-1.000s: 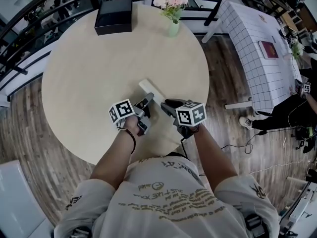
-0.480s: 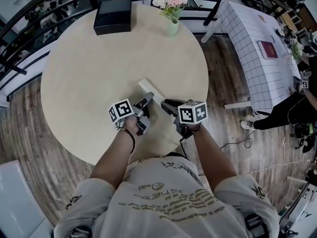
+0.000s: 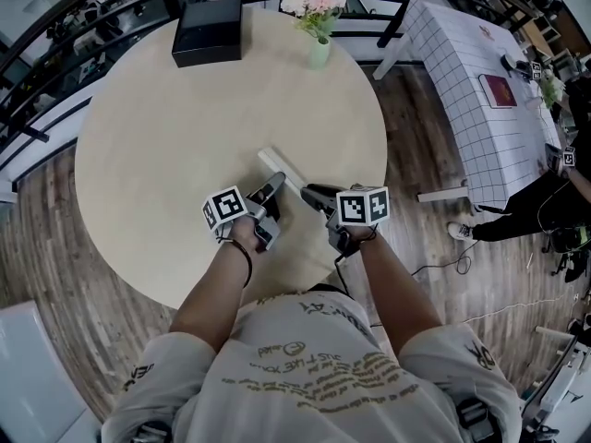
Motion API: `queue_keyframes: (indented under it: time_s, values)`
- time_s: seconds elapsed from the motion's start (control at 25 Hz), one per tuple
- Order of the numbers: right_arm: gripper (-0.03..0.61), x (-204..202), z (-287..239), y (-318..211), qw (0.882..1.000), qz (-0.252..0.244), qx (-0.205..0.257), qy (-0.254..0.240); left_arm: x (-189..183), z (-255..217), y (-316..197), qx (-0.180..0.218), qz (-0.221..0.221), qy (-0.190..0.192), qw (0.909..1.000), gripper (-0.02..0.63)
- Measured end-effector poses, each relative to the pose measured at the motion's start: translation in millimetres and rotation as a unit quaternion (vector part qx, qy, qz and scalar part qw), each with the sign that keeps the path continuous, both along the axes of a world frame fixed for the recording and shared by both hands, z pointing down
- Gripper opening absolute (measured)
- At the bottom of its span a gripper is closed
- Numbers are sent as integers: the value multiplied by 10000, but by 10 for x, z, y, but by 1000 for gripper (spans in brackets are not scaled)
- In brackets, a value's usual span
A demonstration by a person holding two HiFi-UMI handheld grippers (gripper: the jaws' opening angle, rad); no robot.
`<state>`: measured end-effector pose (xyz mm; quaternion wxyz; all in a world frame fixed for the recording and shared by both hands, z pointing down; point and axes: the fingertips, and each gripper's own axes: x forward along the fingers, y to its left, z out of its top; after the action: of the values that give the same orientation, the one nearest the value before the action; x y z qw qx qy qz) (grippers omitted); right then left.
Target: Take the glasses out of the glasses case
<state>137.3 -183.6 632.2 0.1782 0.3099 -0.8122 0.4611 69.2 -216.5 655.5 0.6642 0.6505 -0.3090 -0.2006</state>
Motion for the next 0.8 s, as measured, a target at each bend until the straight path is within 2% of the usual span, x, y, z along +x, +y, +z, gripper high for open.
queue_keyframes:
  time_s: [0.24, 0.44, 0.56, 0.72, 0.8]
  values:
    - [97, 10, -22, -30, 9993, 187, -96, -309, 15, -9, -15, -16, 168, -282, 9995, 166]
    - [84, 133, 1, -125, 9976, 506, -237, -403, -35, 3, 26, -90, 91, -173, 9998, 163]
    - [82, 181, -4, -141, 9971, 617, -214, -385, -47, -17, 63, -47, 72, -133, 9999, 152]
    - [74, 285, 18, 96, 9973, 683, -134, -254, -27, 12, 386, -38, 16, -114, 9999, 152]
    - [66, 283, 17, 7, 9972, 735, -56, -142, -90, 24, 339, -50, -35, -139, 9999, 150]
